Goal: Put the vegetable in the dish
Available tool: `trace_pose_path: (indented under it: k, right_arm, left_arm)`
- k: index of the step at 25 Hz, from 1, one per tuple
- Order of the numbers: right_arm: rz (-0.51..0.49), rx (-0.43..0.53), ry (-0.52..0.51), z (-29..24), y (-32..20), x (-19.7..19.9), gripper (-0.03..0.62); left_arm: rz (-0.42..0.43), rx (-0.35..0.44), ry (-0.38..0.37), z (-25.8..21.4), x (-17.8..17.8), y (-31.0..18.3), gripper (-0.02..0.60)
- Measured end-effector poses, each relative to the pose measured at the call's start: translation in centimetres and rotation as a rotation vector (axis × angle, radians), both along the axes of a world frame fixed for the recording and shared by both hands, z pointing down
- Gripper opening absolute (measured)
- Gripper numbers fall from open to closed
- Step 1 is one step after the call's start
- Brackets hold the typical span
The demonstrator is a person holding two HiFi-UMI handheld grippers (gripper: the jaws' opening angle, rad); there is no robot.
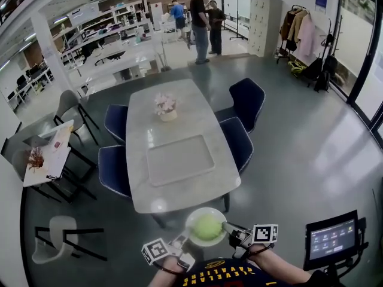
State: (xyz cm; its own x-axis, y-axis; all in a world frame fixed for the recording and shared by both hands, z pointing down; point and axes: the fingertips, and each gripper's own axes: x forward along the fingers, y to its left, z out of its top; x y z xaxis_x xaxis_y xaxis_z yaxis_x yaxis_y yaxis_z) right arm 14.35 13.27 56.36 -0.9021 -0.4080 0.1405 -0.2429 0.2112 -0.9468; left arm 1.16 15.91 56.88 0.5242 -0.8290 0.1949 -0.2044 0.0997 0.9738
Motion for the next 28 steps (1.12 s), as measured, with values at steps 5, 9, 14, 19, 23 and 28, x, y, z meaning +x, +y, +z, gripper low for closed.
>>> trace_pose_path:
  k: [5,9,14,19,23,28]
  right_arm:
    - [0.024,-0.005,0.030,0.5,-4.9,-3.0,0.028]
    - [0.044,-0.015,0.040,0.1,-8.7,-5.0,0.028]
    - [0.069,-0.029,0.055,0.0,-12.8,-8.7,0.028]
    - [0.072,-0.035,0.088,0.5,-15.6,-12.3,0.028]
    - [0.084,-0.047,0.100,0.9,-17.3,-14.3,0.028]
    - [0.093,-0.062,0.122,0.9,-19.4,-14.6,0.026]
  left_arm:
    - [0.021,-0.008,0.006,0.5,-3.2,-5.2,0.020]
    - [0.040,-0.015,0.015,0.2,-5.3,-9.4,0.020]
    - [0.061,-0.021,0.024,0.1,-9.1,-13.8,0.018]
    - [0.059,-0.029,0.046,0.8,-12.7,-16.8,0.018]
    - [0.062,-0.035,0.078,1.4,-14.6,-18.6,0.018]
    - [0.063,-0.036,0.082,1.3,-15.1,-20.6,0.020]
